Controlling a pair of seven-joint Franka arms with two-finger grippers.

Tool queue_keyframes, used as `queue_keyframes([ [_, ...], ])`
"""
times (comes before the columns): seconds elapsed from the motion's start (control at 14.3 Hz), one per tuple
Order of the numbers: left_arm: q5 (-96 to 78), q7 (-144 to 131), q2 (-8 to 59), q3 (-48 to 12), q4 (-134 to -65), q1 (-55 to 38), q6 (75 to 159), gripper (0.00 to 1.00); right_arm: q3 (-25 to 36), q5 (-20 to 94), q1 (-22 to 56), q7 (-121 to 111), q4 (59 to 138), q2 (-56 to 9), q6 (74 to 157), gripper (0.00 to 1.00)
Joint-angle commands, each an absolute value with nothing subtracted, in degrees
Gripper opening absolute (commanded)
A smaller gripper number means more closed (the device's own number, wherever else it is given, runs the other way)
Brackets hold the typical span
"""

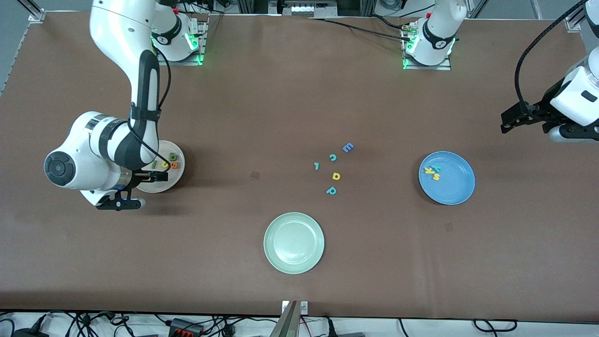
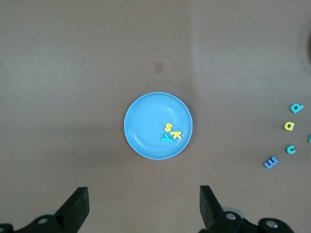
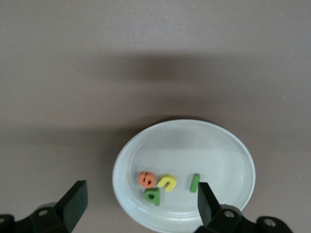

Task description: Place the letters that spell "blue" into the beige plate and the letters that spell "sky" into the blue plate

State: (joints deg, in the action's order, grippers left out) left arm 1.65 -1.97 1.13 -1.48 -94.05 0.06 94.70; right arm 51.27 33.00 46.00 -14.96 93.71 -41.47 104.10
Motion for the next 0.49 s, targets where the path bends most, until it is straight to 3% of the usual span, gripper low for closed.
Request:
queue_keyframes([
  [0.0, 1.41, -1.85, 1.85, -1.49, -92.29, 0.35, 93.34, 1.0, 36.17, 20.87, 35.19, -4.78, 91.32, -31.66, 102.83, 1.0],
  [0.21, 1.41, -1.85, 1.85, -1.49, -92.29, 0.44, 93.25, 1.0, 21.41, 9.7, 24.38, 1.57, 89.65, -25.68, 102.57, 1.0],
  [0.42, 1.41, -1.85, 1.85, -1.49, -92.29, 0.62, 92.64, 1.0, 13.73, 4.76, 17.16, 2.9, 89.39, -21.2, 102.66, 1.0],
])
